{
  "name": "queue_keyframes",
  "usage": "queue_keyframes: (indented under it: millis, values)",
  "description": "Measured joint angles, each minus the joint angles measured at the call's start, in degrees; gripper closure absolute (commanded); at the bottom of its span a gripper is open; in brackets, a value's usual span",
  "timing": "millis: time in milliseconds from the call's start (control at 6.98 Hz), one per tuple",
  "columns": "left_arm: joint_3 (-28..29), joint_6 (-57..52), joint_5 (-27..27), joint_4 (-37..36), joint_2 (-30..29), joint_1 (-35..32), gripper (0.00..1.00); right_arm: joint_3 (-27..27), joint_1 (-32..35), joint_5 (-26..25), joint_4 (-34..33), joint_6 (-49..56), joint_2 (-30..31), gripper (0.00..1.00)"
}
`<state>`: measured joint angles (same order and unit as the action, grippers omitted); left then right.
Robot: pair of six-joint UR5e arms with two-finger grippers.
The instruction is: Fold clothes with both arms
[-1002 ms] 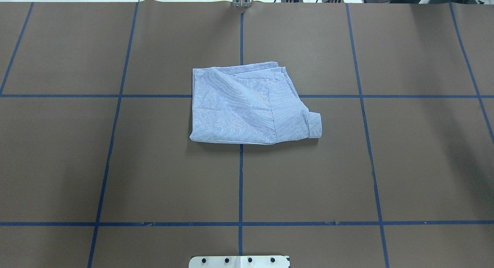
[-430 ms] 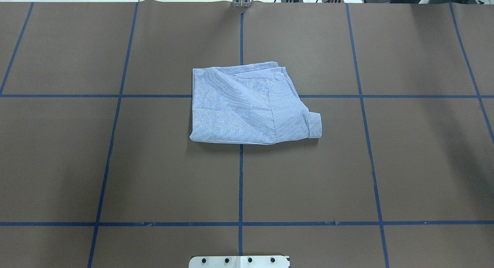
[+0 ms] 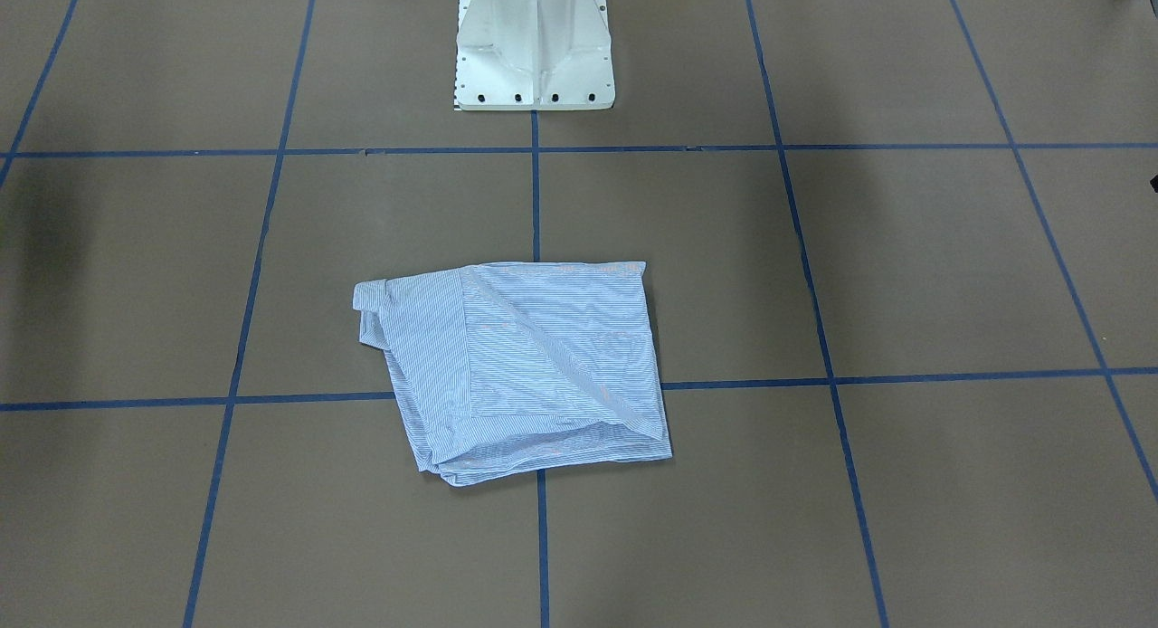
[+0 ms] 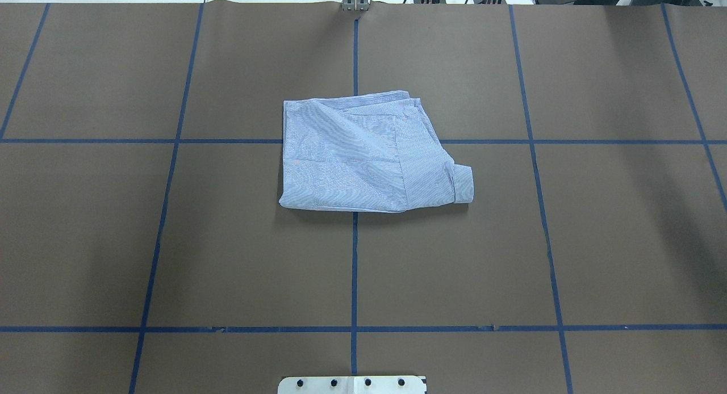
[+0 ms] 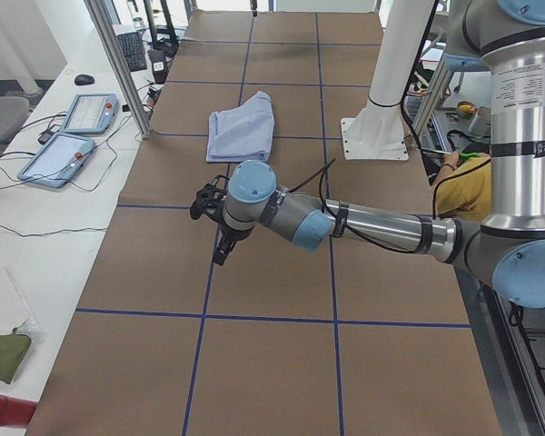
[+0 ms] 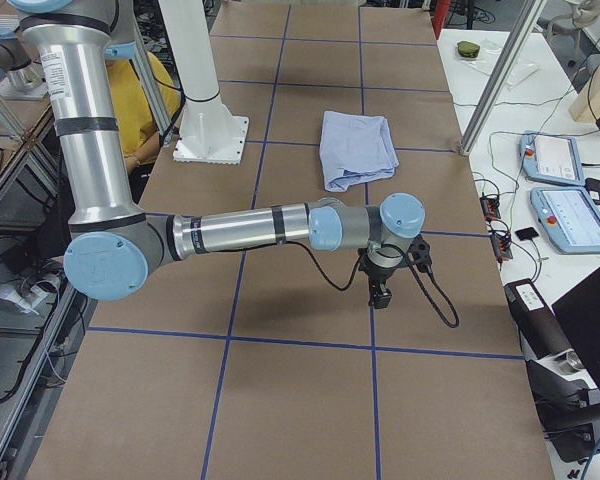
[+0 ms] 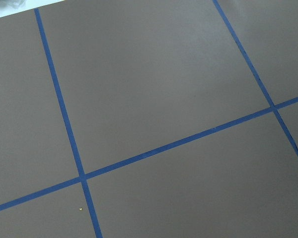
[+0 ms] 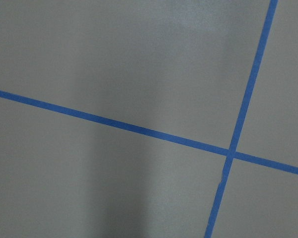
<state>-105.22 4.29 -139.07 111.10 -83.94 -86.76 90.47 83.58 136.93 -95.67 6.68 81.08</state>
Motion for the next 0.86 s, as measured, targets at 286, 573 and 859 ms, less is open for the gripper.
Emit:
queue_keyframes:
  millis: [286, 573, 859]
  values:
    - [0.0, 0.0, 0.2, -0.1, 0.0, -0.1, 0.01, 0.0, 0.0, -0.1, 0.0, 0.0, 0.0, 0.0]
    - [0.0, 0.0, 0.5, -0.1, 0.1, -0.1, 0.01, 0.0, 0.0, 0.0, 0.0, 0.0, 0.0, 0.0]
    - [-0.2, -0.1, 1.7, -0.1, 0.1, -0.1, 0.01, 0.0, 0.0, -0.1, 0.0, 0.0, 0.0, 0.0]
